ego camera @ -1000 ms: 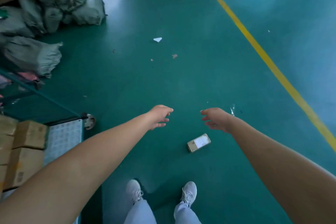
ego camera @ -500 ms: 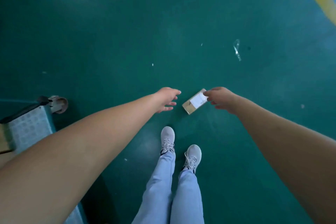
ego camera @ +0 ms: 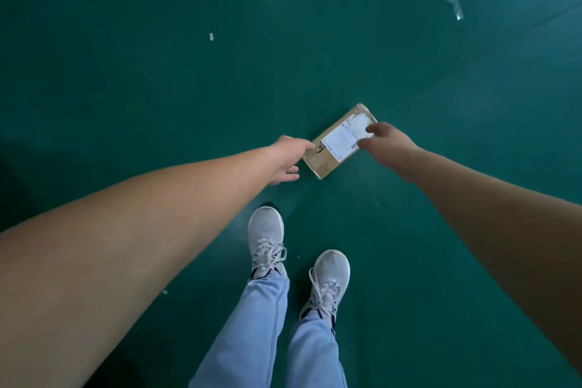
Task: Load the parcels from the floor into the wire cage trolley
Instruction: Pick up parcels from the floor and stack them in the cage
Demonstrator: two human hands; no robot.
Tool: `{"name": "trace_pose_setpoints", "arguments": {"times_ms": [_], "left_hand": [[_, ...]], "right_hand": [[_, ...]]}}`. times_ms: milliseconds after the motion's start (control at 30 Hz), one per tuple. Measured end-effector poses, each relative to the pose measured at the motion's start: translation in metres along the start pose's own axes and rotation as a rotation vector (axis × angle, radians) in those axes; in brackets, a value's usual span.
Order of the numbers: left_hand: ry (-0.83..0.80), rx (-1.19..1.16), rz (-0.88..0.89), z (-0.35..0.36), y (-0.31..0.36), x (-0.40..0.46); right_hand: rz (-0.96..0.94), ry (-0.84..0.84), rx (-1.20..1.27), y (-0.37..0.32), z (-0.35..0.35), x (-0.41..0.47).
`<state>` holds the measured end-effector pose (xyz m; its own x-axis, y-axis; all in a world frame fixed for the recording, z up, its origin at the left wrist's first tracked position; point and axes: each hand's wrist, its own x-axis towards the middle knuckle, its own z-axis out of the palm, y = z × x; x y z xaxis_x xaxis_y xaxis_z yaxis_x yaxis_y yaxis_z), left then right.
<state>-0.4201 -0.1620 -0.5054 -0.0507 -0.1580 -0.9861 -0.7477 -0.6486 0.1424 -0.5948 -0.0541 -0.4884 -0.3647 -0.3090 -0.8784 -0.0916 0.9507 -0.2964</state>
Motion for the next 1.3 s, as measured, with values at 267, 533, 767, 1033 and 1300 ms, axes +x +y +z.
{"name": "trace_pose_setpoints", "arguments": {"times_ms": [267, 533, 767, 1033, 1300], "left_hand": [[-0.012, -0.142, -0.046, 0.029, -0.020, 0.094], [-0.007, -0.104, -0.007, 0.022, -0.015, 0.099], [0.163, -0.216, 0.115, -0.015, -0.001, 0.007], [0.214, -0.338, 0.194, -0.093, 0.029, -0.219], [0.164, -0.530, 0.280, -0.177, -0.010, -0.486]], "right_hand": [[-0.032, 0.134, -0.004, 0.026, 0.022, 0.092], [0.078, 0.120, 0.091, 0.023, 0.023, 0.101], [0.177, -0.017, 0.470, -0.030, -0.007, 0.016], [0.028, -0.027, 0.506, -0.133, -0.061, -0.179], [-0.182, -0.158, 0.477, -0.227, -0.094, -0.436]]}}
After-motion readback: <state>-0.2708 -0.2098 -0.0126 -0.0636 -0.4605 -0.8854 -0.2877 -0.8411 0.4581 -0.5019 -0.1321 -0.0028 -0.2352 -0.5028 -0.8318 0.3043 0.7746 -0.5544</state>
